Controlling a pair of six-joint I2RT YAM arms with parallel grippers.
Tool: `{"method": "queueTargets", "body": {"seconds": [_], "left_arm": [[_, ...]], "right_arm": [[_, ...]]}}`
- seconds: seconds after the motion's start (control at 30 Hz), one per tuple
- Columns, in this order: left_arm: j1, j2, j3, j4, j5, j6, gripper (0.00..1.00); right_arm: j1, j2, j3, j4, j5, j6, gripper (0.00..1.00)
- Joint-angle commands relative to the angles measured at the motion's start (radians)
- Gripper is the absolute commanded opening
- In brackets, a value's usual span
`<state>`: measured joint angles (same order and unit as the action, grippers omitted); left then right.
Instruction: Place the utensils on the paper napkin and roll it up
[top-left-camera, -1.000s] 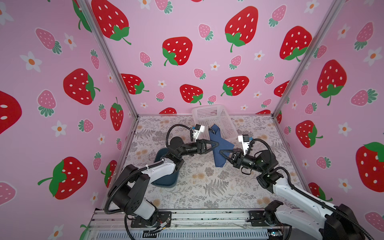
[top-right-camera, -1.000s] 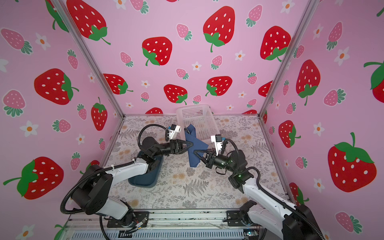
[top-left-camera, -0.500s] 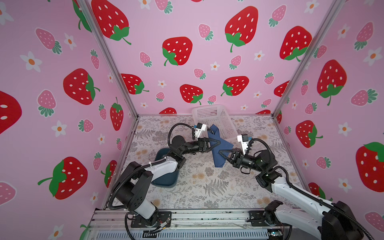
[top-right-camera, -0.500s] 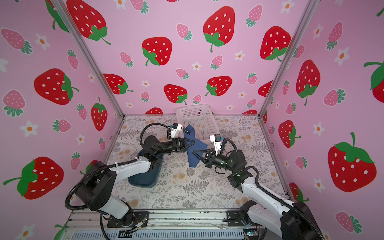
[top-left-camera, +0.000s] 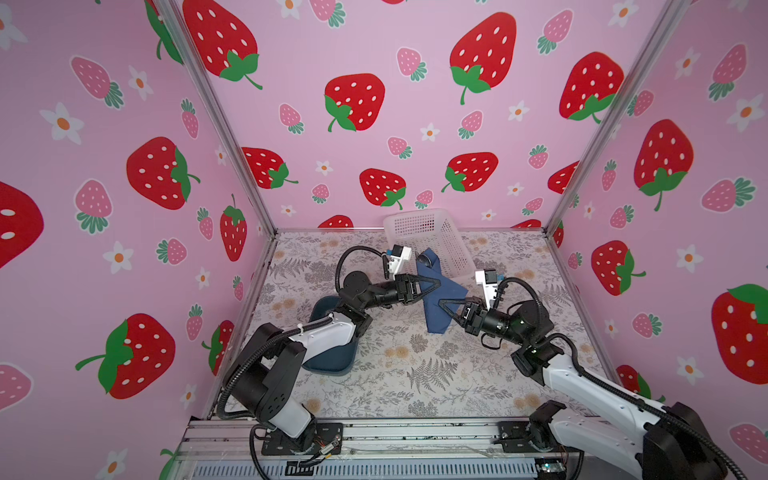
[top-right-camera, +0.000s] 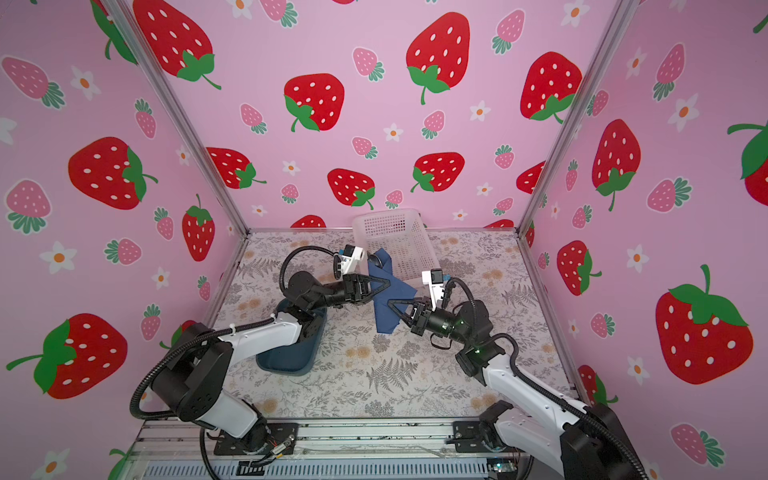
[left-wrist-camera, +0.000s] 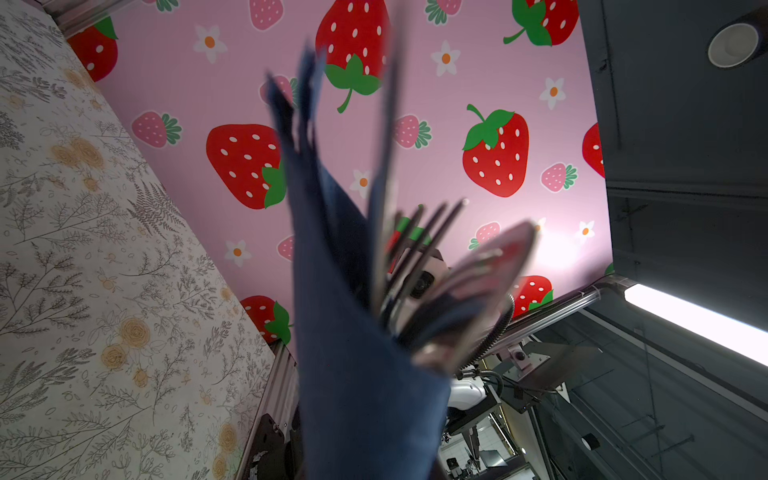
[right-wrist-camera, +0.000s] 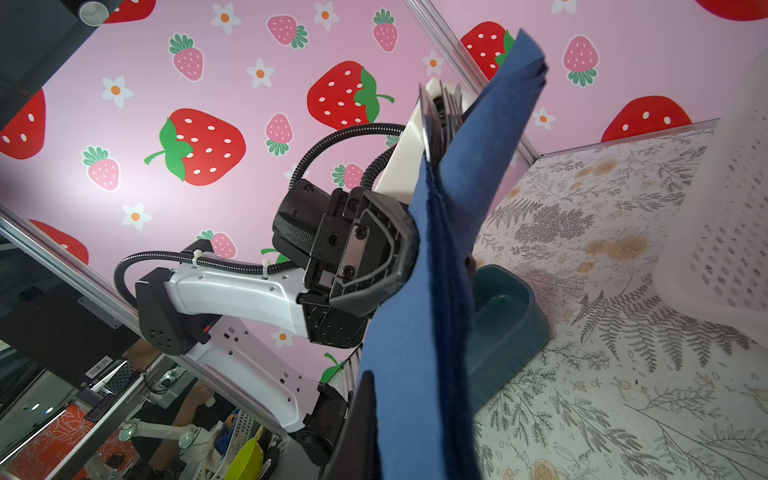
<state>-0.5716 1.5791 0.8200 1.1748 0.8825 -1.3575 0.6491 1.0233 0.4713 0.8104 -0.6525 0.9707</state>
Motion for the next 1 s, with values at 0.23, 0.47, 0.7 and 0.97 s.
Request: {"method": "queueTargets", "body": {"seconds": [0.23,0.47,0.7,0.97], "left_arm": [[-0.004,-0.054,0.016,-0.046,-0.017,0.066,0.12],[-0.004,-0.080,0.010,-0.101,-0.039,0.107,0.10],[-0.003,-0.088,0.001,-0.109,-0.061,0.114,0.09],[-0.002,-0.129,-0.012,-0.215,-0.109,0.183,0.08]], "right_arm": [[-0.009,-0.019,-0.004,-0.013,0.029,-0.008,0.10],[-0.009,-0.019,0.001,-0.030,0.036,-0.011,0.15],[-0.011,-0.054,0.022,-0.135,0.086,-0.029,0.37],[-0.011,-0.221,0.075,-0.487,0.322,-0.108,0.61]]}}
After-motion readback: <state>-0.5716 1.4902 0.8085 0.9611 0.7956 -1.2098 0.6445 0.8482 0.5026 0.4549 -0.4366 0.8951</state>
